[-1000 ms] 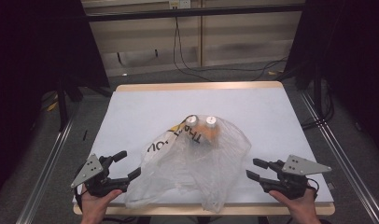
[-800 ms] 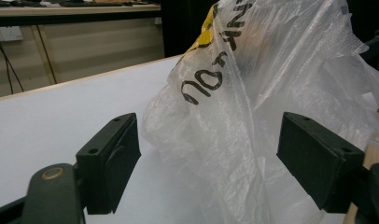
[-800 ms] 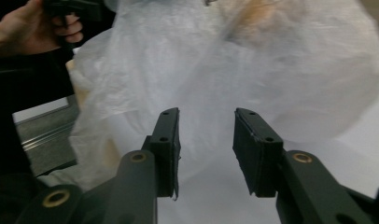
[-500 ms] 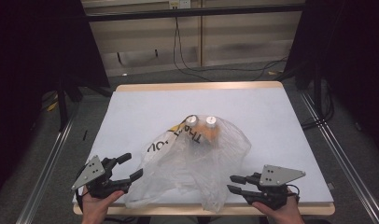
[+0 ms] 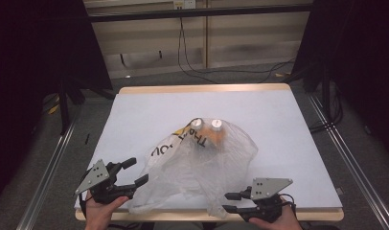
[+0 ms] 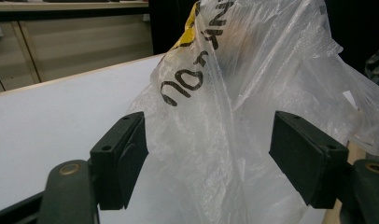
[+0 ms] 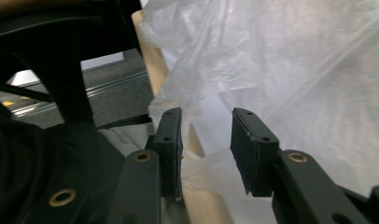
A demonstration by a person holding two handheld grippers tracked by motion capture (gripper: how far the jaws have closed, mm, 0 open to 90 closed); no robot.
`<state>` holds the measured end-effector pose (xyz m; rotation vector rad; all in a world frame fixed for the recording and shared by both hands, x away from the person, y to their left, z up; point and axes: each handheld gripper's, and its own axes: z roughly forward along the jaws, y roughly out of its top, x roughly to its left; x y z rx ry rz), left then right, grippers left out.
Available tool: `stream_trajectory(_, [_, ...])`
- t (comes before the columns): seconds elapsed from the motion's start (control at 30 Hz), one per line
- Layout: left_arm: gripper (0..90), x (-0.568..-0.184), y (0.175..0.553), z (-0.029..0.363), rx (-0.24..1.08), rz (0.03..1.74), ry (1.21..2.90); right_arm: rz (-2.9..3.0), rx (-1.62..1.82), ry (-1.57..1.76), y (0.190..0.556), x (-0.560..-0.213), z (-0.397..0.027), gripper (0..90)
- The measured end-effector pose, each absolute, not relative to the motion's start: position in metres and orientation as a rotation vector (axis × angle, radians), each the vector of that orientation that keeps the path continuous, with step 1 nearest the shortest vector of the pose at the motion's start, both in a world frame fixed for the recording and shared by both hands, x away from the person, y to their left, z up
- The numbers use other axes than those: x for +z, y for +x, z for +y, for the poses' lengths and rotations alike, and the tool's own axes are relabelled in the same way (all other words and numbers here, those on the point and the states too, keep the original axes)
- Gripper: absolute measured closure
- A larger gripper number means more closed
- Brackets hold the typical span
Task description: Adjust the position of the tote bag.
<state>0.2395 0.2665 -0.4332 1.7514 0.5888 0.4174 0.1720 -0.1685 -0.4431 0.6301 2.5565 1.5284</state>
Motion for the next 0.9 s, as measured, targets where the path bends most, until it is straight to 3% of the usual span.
stream_trajectory(0.33, [24.2, -0.435, 0.241, 0.265, 0.392, 0.606, 1.760, 2.667, 1.464, 0.573, 0.174, -0.454, -0.149, 55.6])
stream_trajectory(0.67, [21.2, -0.436, 0.243, 0.265, 0.390, 0.612, 1.778, 2.742, 1.440, 0.545, 0.182, -0.466, -0.133, 55.0])
stream_trajectory(0.9, [18.9, -0.437, 0.245, 0.266, 0.397, 0.620, 1.771, 2.788, 1.358, 0.572, 0.184, -0.475, -0.129, 61.4])
